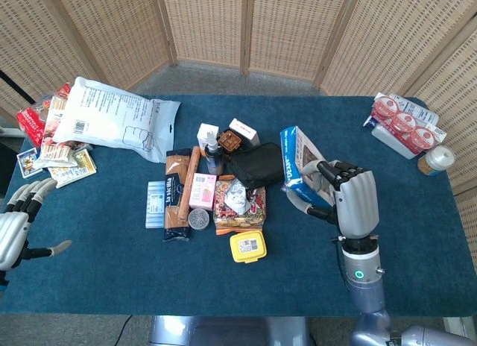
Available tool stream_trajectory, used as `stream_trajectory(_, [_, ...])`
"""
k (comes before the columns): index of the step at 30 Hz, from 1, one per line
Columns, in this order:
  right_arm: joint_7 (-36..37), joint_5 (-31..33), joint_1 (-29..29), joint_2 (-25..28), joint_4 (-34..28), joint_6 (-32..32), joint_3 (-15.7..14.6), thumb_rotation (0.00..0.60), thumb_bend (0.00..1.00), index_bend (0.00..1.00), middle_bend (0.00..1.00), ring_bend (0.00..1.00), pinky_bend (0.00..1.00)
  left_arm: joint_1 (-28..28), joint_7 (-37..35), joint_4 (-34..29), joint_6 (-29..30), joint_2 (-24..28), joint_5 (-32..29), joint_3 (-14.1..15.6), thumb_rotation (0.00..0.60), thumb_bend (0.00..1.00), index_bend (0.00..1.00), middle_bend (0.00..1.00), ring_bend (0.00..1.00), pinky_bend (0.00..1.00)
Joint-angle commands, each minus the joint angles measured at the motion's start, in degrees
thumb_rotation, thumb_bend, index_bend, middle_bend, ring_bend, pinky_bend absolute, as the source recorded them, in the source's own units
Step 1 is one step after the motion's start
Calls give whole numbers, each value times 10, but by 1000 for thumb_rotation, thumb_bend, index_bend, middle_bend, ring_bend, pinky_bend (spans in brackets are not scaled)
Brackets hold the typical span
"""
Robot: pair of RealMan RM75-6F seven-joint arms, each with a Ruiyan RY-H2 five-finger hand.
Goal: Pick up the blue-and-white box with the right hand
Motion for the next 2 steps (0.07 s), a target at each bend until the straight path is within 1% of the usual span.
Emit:
stream_trajectory(1, [-23,6,11,9,-21,-11,8,600,133,533,781,721,775,0,1,0,0,0,0,1,600,6,0,0,0,0])
stream_trajectory(2, [-28,6,13,8,-23,-13,7,600,133,533,780,721,775,0,1,0,0,0,0,1,600,6,0,0,0,0])
